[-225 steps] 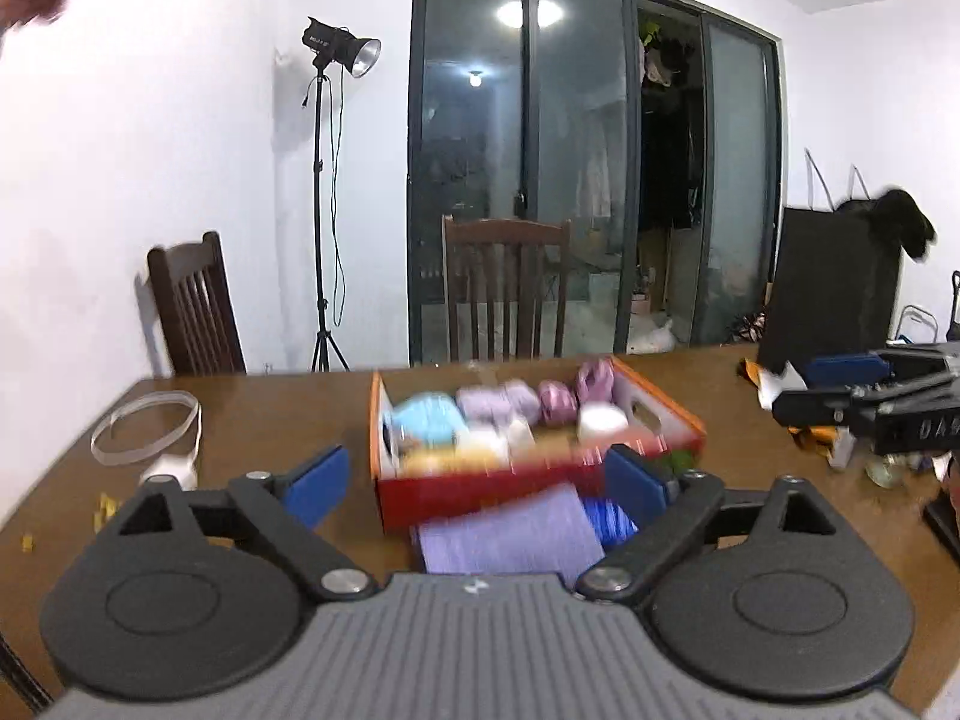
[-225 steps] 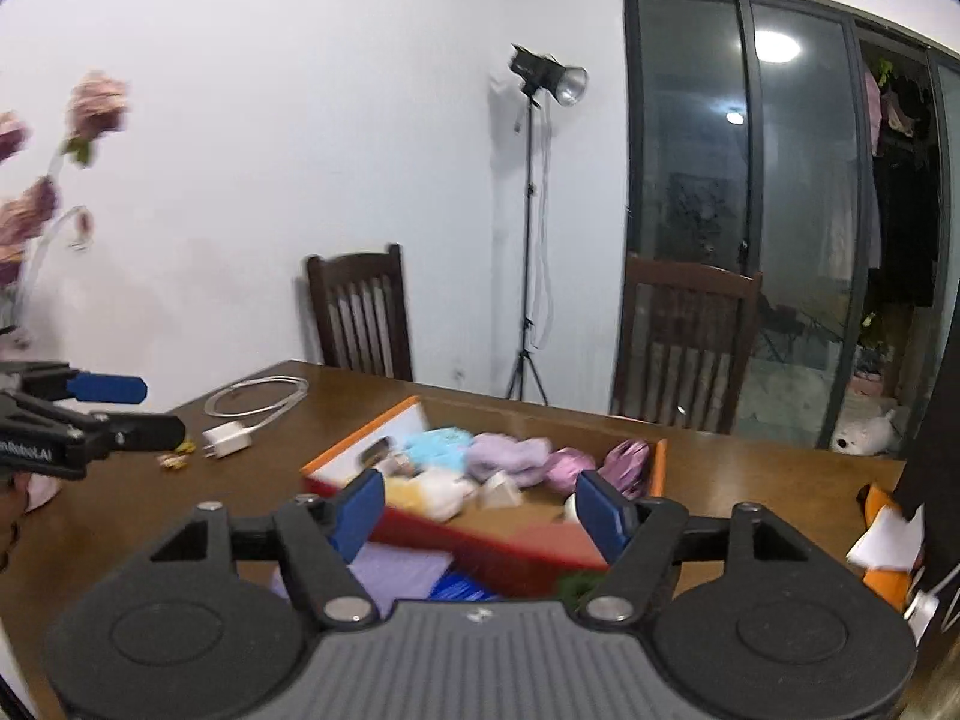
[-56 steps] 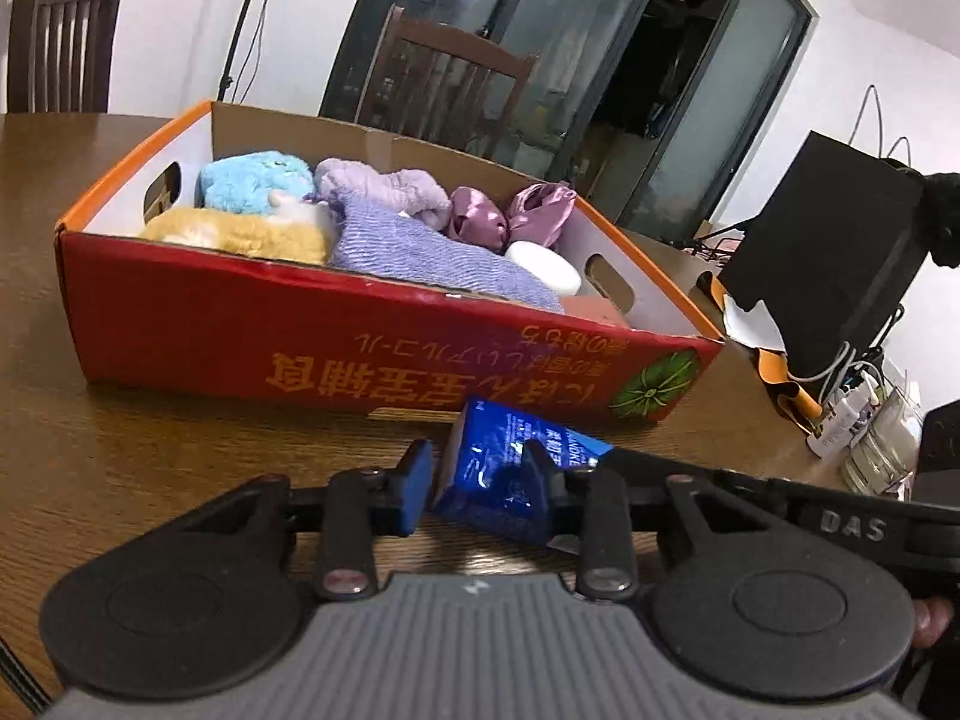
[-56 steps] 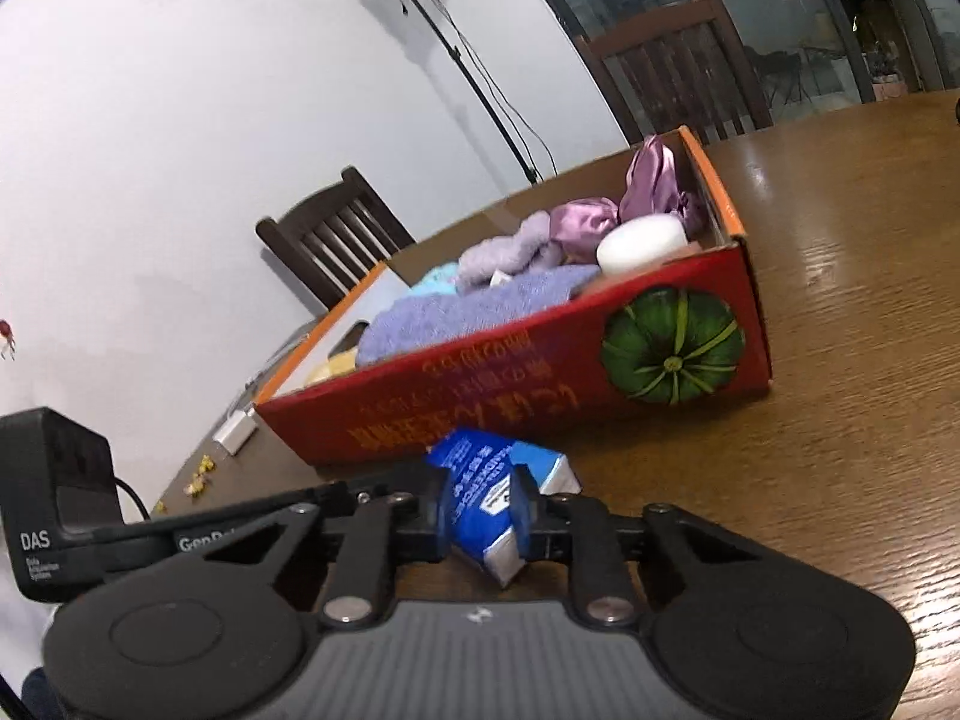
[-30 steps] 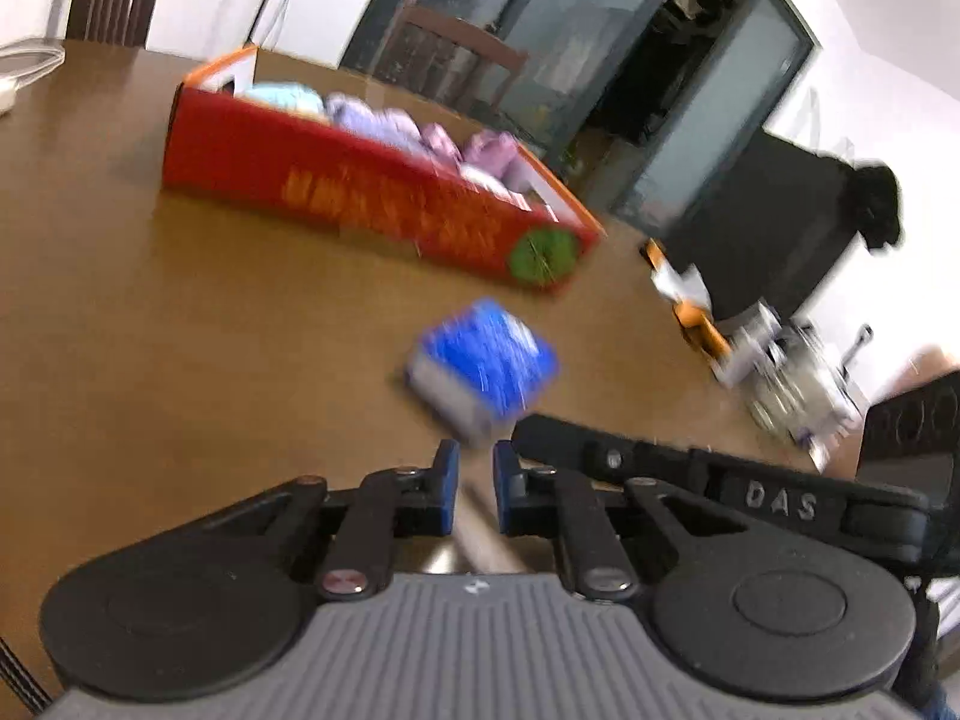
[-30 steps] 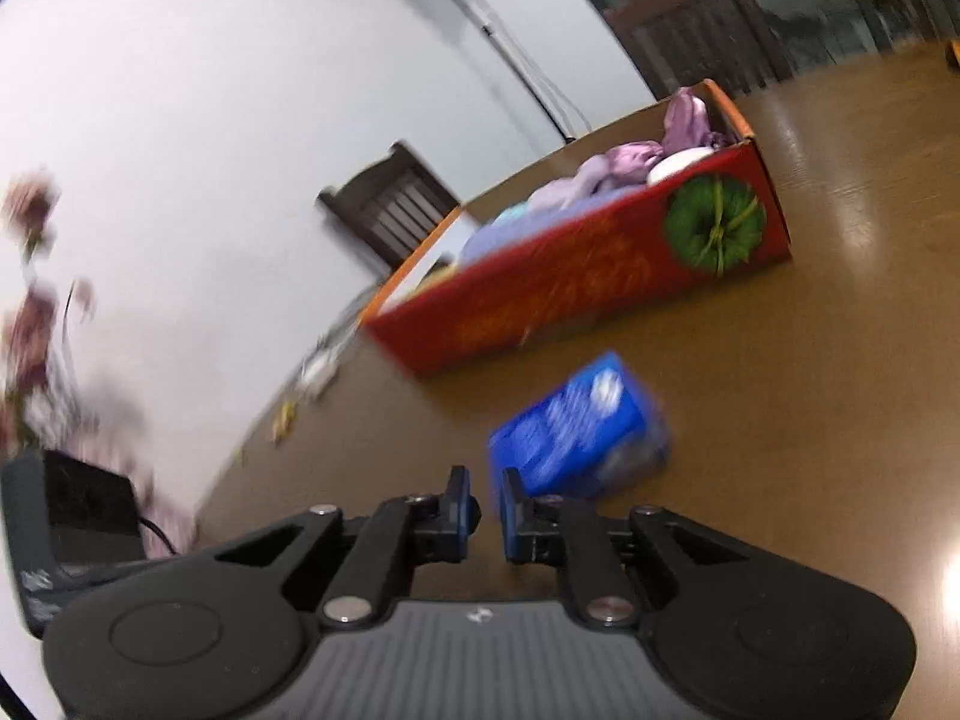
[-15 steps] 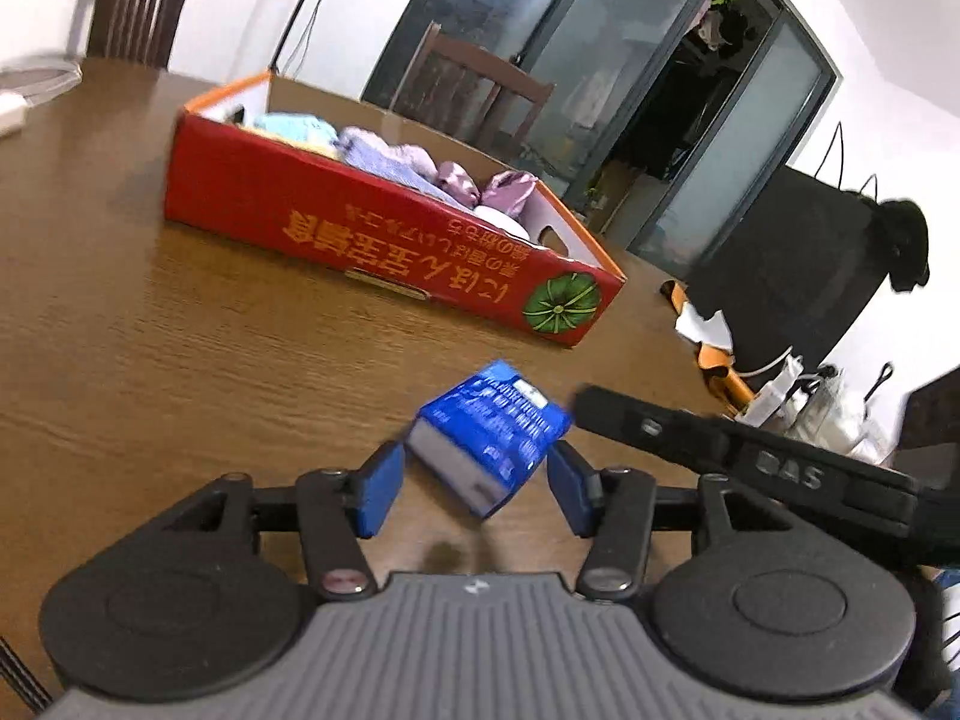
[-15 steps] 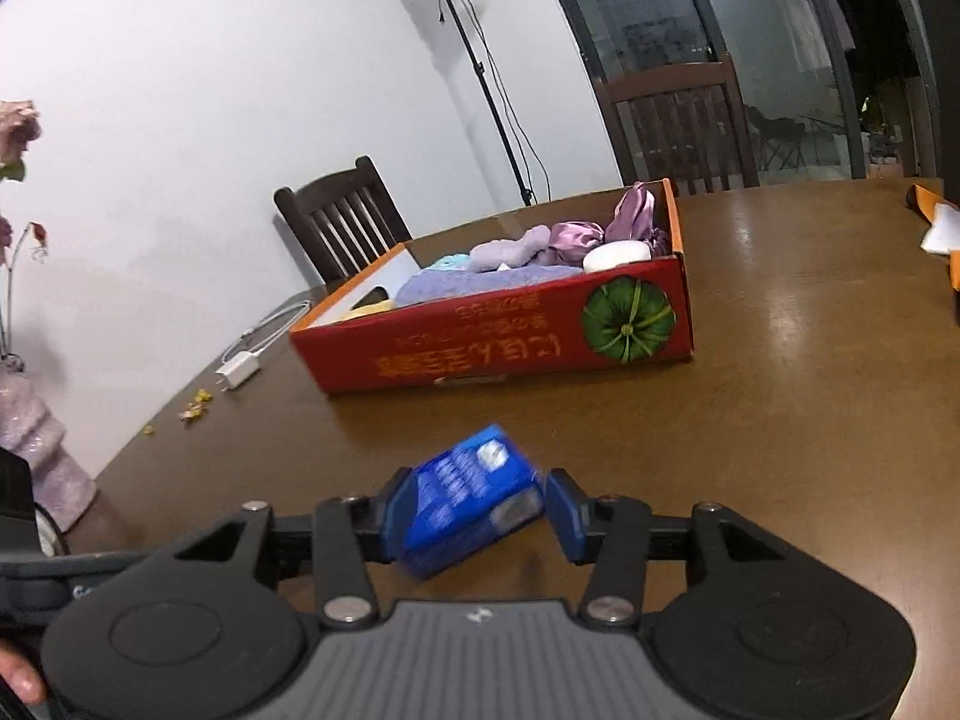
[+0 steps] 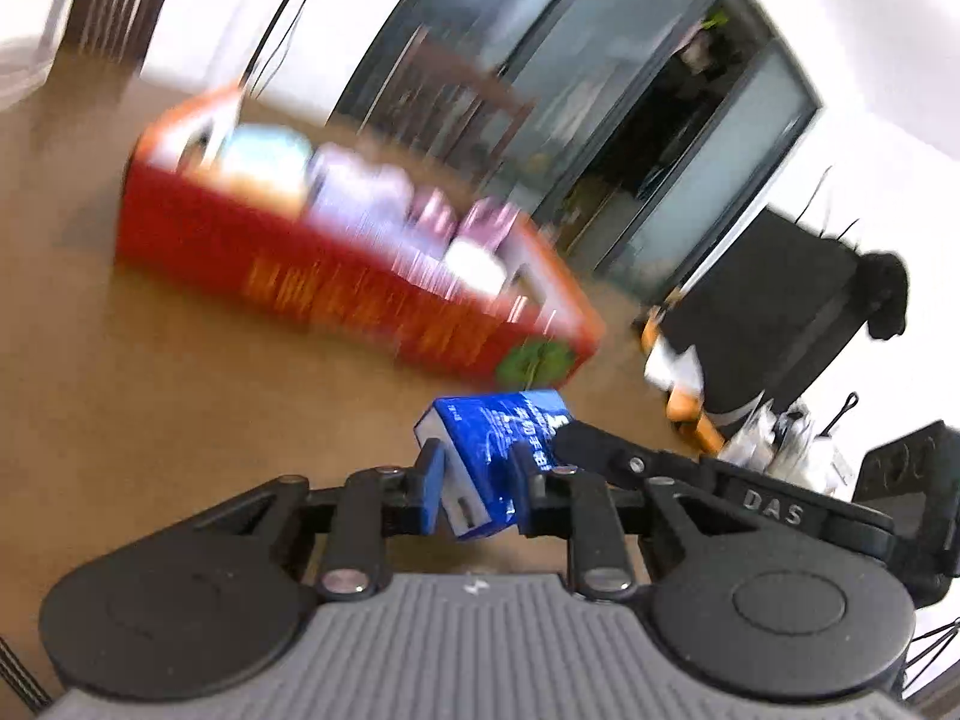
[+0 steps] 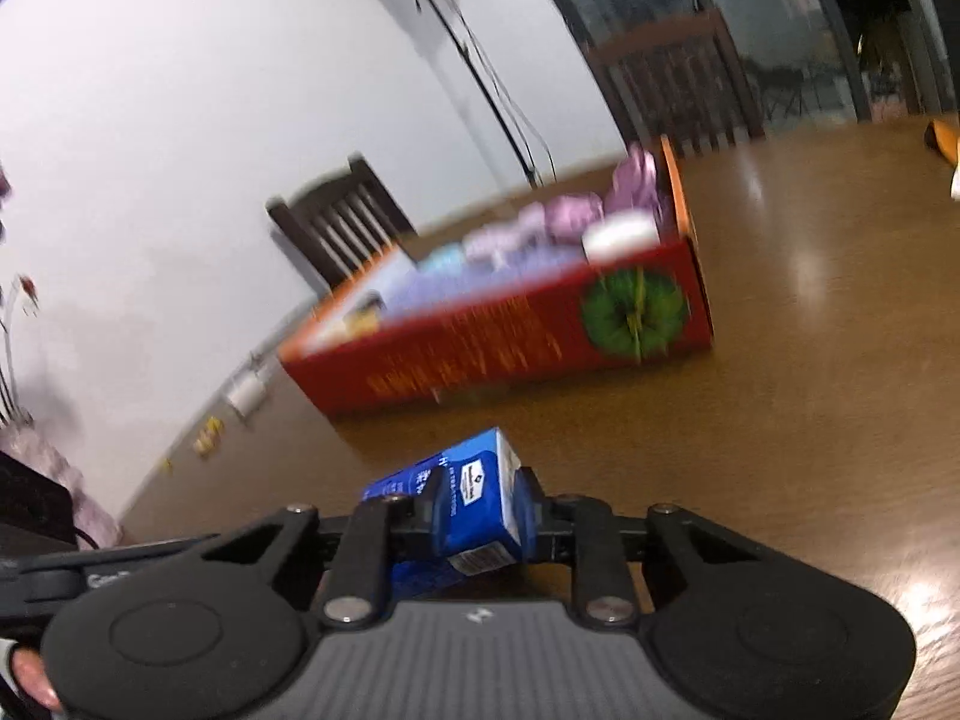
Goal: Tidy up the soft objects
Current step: 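Carry the carton into the box and open both tools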
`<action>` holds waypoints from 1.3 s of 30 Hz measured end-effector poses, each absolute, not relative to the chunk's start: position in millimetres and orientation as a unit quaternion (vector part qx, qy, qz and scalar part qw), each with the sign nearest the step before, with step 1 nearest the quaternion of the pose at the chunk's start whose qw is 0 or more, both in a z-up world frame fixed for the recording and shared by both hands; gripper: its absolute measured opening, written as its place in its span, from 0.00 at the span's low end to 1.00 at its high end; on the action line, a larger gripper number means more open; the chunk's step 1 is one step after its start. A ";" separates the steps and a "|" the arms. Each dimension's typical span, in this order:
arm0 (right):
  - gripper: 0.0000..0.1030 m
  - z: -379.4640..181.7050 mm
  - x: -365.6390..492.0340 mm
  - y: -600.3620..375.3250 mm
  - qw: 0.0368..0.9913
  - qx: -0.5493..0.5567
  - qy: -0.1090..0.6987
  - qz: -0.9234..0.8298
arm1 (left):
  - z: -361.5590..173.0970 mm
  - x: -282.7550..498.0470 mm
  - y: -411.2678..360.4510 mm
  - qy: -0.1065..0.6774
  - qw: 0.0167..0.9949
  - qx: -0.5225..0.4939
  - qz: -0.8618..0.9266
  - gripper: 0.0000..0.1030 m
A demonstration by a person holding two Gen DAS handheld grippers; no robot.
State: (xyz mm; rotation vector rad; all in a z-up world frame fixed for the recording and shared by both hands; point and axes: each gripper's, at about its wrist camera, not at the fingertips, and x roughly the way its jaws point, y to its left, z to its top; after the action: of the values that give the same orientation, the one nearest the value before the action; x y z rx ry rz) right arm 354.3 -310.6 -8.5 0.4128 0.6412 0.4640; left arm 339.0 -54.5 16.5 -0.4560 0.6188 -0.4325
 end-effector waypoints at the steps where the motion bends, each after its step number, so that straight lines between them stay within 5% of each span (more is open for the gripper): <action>1: 0.21 1.3 359.7 -312.2 0.905 0.203 0.297 0.227 | 26.4 347.0 -54.5 0.288 0.908 -0.219 -0.213 0.22; 7: 0.21 53.7 441.0 -309.0 0.932 0.160 0.250 0.208 | 77.1 454.9 -58.3 0.289 0.905 -0.193 -0.246 0.23; 15: 0.21 21.6 583.5 -276.5 0.926 0.077 0.335 0.157 | 16.5 600.5 -75.6 0.427 0.872 -0.136 -0.194 0.22; 26: 0.23 -4.4 631.7 -260.3 0.881 0.049 0.431 0.187 | 12.3 589.6 -99.0 0.398 0.901 -0.063 -0.160 0.20; 32: 0.16 -17.1 650.0 -257.1 0.824 0.106 0.504 0.234 | 12.1 576.7 -104.4 0.369 0.912 -0.026 -0.176 0.30; 35: 0.20 -22.2 654.5 -260.5 0.827 0.131 0.506 0.207 | 16.4 581.5 -95.6 0.383 0.904 -0.059 -0.180 0.47; 39: 0.28 2.6 635.0 -258.0 0.847 0.084 0.494 0.179 | 43.3 562.3 -84.7 0.361 0.917 -0.028 -0.167 0.49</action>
State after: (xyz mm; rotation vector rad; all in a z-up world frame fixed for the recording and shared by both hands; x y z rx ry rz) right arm 635.0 -258.0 2.6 0.1762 1.0424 0.3776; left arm 562.3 -84.7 43.3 -0.0570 0.7416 -0.3433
